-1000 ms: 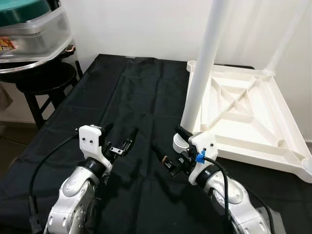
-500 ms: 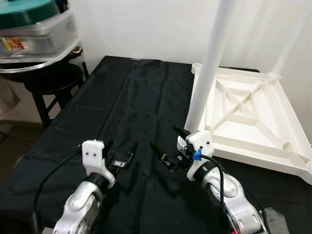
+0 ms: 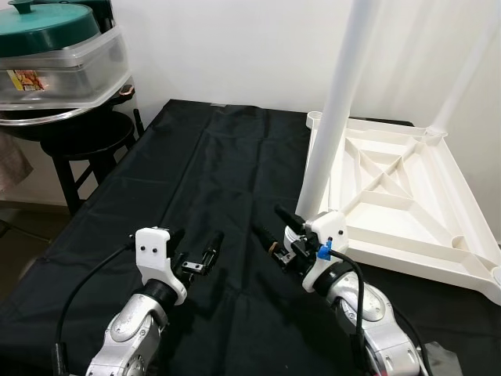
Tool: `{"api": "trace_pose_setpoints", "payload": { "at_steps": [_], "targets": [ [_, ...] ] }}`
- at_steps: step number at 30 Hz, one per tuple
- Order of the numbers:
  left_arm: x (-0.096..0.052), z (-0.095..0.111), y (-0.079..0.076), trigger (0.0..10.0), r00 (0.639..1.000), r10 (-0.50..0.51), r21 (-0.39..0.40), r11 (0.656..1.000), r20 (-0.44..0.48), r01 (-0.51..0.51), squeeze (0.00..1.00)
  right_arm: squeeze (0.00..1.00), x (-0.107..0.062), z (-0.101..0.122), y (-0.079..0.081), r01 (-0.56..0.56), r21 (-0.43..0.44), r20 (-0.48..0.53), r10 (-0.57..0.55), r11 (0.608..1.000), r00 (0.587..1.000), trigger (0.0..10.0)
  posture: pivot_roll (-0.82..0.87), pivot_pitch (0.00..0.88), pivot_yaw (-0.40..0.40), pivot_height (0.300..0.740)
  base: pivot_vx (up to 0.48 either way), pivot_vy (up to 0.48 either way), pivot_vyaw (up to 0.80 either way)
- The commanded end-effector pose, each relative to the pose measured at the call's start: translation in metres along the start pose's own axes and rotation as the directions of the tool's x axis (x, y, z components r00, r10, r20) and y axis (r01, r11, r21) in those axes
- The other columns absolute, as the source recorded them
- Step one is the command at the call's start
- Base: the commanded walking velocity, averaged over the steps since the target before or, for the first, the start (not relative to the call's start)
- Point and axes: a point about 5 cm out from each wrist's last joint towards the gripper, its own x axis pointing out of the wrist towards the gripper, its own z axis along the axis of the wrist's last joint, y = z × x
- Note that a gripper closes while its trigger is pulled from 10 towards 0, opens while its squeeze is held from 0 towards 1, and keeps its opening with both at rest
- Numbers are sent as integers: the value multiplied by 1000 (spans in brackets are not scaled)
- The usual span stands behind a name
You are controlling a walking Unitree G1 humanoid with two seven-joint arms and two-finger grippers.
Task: Building children table
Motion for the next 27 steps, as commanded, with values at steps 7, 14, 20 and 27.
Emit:
{"api": "trace_pose_setpoints", "payload": {
  "at_steps": [7, 14, 20, 27],
  "targets": [
    [1, -3, 1, 10000, 1000, 3, -24, 1000, -9, -3, 0, 1000, 0, -3, -4, 16, 15, -6, -16, 1000, 1000, 10000, -40, 47, -33, 740, 0, 0, 0],
    [1, -3, 1, 10000, 1000, 1, -27, 1000, -10, -1, 0, 1000, -1, -3, -4, 20, 13, -9, -19, 1000, 1000, 10000, -41, 49, -31, 740, 0, 0, 0],
    [1, -4, 1, 10000, 1000, -5, -31, 999, -16, 5, 0, 0, -2, -4, -2, 9, 13, -20, -8, 1000, 1000, 10000, -45, 48, -34, 740, 0, 0, 0],
    [-2, -2, -2, 10000, 1000, -21, -15, 1000, -8, 21, 0, 0, -7, 1, 2, -79, 49, -8, 80, 996, 997, 10000, -58, 38, -33, 740, 0, -59, 0]
  ]
}}
